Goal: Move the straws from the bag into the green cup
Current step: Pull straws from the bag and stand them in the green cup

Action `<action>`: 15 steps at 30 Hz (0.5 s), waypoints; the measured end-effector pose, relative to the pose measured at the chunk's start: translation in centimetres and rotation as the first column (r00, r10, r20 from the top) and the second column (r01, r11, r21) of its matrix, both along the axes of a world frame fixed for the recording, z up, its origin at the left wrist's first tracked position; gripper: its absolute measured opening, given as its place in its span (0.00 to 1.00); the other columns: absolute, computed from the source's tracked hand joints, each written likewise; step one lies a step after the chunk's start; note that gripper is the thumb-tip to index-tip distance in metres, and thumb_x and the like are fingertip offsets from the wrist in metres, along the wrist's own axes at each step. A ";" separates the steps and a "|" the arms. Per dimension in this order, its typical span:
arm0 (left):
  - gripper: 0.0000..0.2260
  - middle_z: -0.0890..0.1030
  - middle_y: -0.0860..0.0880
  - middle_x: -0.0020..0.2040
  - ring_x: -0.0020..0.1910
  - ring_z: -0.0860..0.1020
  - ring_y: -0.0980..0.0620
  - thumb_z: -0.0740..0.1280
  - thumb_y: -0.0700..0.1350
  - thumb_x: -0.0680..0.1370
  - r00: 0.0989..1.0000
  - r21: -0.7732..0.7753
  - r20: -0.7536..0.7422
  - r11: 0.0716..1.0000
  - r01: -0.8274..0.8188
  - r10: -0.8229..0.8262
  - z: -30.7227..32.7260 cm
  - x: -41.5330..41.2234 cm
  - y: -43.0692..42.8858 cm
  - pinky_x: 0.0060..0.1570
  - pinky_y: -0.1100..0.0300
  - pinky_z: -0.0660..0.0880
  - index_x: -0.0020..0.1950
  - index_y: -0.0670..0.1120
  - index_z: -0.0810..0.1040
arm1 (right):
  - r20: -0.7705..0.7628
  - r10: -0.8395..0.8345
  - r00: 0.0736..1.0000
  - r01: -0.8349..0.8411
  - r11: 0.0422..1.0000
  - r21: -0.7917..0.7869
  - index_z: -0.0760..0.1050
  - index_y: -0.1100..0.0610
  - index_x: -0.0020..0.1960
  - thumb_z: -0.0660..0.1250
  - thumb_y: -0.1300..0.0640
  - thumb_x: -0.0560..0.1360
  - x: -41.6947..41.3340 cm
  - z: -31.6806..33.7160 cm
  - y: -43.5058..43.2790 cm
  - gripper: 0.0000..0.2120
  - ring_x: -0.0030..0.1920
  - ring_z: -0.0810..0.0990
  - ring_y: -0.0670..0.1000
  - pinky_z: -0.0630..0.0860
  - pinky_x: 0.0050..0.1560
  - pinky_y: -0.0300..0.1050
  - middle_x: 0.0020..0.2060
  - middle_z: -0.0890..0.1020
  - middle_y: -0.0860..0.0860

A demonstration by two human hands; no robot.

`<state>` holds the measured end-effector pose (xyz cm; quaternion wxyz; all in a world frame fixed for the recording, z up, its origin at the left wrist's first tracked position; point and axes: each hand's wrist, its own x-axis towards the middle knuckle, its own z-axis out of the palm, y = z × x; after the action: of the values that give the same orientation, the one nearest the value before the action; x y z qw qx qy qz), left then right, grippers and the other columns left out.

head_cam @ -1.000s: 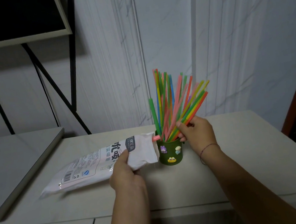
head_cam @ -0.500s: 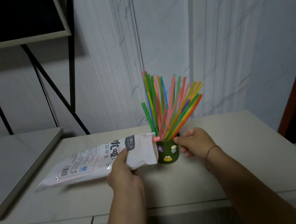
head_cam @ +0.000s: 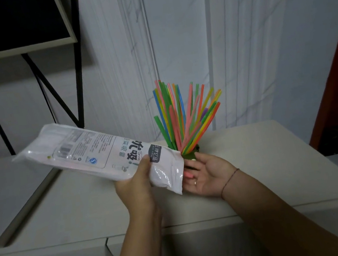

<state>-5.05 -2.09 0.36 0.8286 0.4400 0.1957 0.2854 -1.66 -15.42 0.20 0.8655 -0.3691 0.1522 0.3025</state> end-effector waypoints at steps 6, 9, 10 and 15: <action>0.18 0.83 0.48 0.54 0.51 0.83 0.50 0.74 0.35 0.70 1.000 -0.009 -0.004 1.000 -0.019 0.019 -0.4 -0.3 0.2 0.56 0.51 0.78 0.58 0.45 0.78 | -0.011 0.016 1.000 -0.016 1.000 0.013 0.75 0.63 0.53 0.53 0.53 0.81 -0.9 0.4 0.8 0.17 0.46 0.78 0.58 0.73 0.41 0.53 0.45 0.79 0.60; 0.17 0.83 0.45 0.55 0.53 0.82 0.48 0.73 0.33 0.70 0.999 -0.132 -0.024 0.991 -0.029 0.027 -0.9 0.1 0.6 0.58 0.50 0.78 0.57 0.45 0.78 | 0.058 0.090 0.994 -0.086 0.994 -0.070 0.76 0.63 0.50 0.55 0.54 0.80 -1.3 0.5 1.1 0.15 0.43 0.78 0.58 0.76 0.42 0.53 0.43 0.80 0.59; 0.17 0.83 0.45 0.56 0.53 0.82 0.47 0.73 0.33 0.70 0.999 -0.170 -0.031 0.985 -0.032 0.027 -1.0 0.2 0.7 0.59 0.49 0.77 0.57 0.44 0.78 | 0.078 0.129 0.989 -0.119 0.986 -0.121 0.76 0.62 0.50 0.57 0.53 0.80 -1.3 0.4 1.2 0.14 0.43 0.79 0.57 0.76 0.43 0.54 0.43 0.80 0.58; 0.15 0.82 0.43 0.57 0.54 0.82 0.45 0.72 0.32 0.70 0.997 -0.290 -0.057 0.955 -0.057 0.042 -1.3 0.6 1.2 0.58 0.47 0.77 0.53 0.45 0.77 | 0.203 0.203 0.958 -0.107 0.908 -0.404 0.75 0.59 0.43 0.63 0.55 0.77 -1.4 0.2 1.3 0.08 0.28 0.79 0.48 0.77 0.27 0.38 0.33 0.80 0.55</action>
<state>-4.44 -0.92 -0.95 0.8717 0.3152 0.2675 0.2630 -3.05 -14.15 0.42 0.7599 -0.5784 0.0730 0.2876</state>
